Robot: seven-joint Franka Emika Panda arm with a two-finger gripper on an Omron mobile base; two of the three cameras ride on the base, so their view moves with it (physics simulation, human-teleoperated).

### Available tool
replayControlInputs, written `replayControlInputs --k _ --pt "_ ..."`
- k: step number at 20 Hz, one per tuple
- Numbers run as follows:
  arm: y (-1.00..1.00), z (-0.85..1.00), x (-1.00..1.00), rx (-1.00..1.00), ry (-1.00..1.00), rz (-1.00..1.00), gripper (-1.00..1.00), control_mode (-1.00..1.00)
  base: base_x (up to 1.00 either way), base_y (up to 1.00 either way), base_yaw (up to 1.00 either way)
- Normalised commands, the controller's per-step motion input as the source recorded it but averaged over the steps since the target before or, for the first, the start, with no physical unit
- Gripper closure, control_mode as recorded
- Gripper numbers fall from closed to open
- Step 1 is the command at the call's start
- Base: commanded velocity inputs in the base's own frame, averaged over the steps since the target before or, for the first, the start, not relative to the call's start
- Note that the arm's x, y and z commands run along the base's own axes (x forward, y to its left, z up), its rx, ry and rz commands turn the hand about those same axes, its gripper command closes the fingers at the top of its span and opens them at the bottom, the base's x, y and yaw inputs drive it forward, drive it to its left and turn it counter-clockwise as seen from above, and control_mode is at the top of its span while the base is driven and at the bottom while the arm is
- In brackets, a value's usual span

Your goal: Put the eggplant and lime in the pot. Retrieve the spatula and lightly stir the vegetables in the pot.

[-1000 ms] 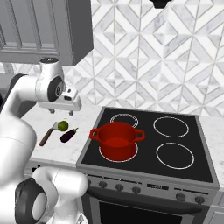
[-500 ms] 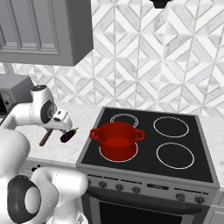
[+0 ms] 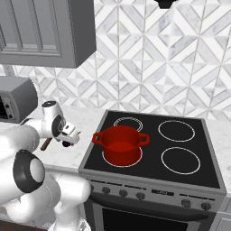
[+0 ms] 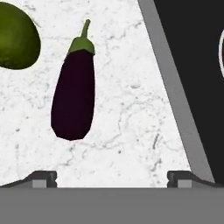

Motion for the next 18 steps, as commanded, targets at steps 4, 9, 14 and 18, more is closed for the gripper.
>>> replayControlInputs --k 4,9,14,18 --pt "0.14 -0.10 0.60 0.02 0.00 -0.07 -1.00 -1.00 0.00 0.00 0.00" --pt "0.15 -0.37 0.42 0.01 0.10 -0.01 -1.00 -1.00 0.00 0.00 0.00" --pt "0.00 -0.48 0.25 0.00 0.09 0.00 -1.00 -1.00 0.00 0.00 0.00" --pt "0.01 -0.21 0.10 0.00 0.02 0.00 1.00 -1.00 0.00 0.00 0.00"
